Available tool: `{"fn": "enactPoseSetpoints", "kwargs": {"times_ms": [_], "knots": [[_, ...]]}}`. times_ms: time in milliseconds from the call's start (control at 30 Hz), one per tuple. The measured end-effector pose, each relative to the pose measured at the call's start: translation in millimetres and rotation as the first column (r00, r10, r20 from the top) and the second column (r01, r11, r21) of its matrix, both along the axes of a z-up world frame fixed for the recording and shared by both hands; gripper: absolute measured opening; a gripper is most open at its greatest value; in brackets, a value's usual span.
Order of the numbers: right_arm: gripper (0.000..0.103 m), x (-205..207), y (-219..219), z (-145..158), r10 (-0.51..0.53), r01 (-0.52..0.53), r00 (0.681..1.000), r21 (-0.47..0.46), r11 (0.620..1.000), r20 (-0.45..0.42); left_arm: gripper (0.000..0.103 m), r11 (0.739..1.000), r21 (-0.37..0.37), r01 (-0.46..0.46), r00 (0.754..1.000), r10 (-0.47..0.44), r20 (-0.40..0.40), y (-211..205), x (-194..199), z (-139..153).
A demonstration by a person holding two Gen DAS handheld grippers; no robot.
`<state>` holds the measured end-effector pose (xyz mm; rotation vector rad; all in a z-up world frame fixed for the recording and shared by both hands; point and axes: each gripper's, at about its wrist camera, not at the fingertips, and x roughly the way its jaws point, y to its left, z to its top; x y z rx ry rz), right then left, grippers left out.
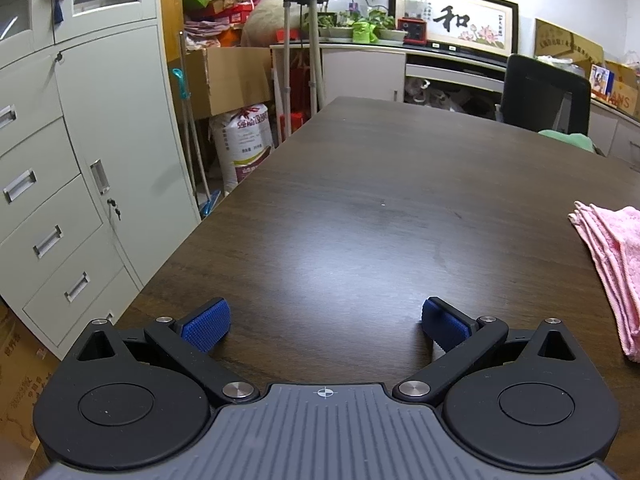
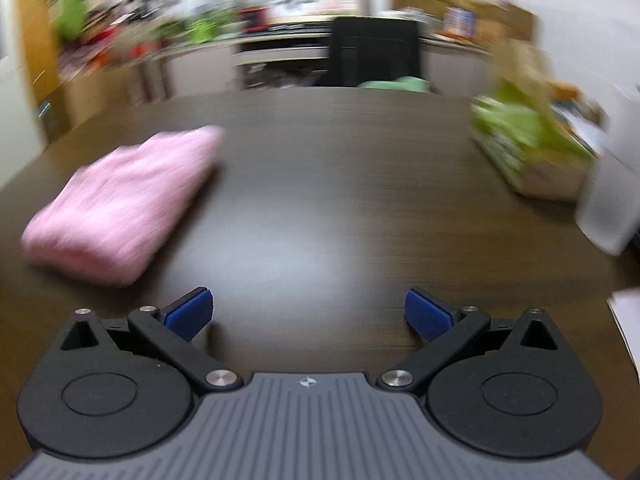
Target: Fold towel
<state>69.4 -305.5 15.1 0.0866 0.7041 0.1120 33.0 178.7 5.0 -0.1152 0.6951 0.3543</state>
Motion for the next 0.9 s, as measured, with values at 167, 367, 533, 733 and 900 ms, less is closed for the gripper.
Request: {"fn": "enactPoseSetpoints", "kwargs": {"times_ms": [167, 367, 533, 733, 900], "knots": [[0.103, -3.1, -29.9, 0.2, -0.163, 0.163, 0.987, 0.030, 0.986, 0.001, 0.103, 1.000, 0.001, -0.014, 1.000, 0.014, 0.000, 1.5, -1.8, -0.2], [0.103, -6.7, -37.6, -5.8, -0.226, 0.225, 0.974, -0.025, 0.974, -0.017, 0.103, 1.000, 0.002, -0.014, 1.000, 0.014, -0.001, 1.3, -1.7, -0.3], [0.103, -5.9, -34.0, -11.7, -0.234, 0.231, 0.972, -0.095, 0.968, -0.018, 0.103, 1.000, 0.002, -0.015, 1.000, 0.015, -0.001, 1.0, -1.2, -0.5], [0.103, -4.6, -35.7, -13.6, -0.239, 0.237, 0.971, -0.094, 0.967, -0.009, 0.103, 1.000, 0.003, -0.030, 1.000, 0.030, -0.002, 1.9, -1.0, -0.9], [0.103, -3.3, -36.6, -13.2, -0.237, 0.235, 0.972, -0.091, 0.968, -0.010, 0.103, 0.999, 0.003, -0.046, 0.999, 0.046, -0.002, 3.2, -1.7, -1.2]]}}
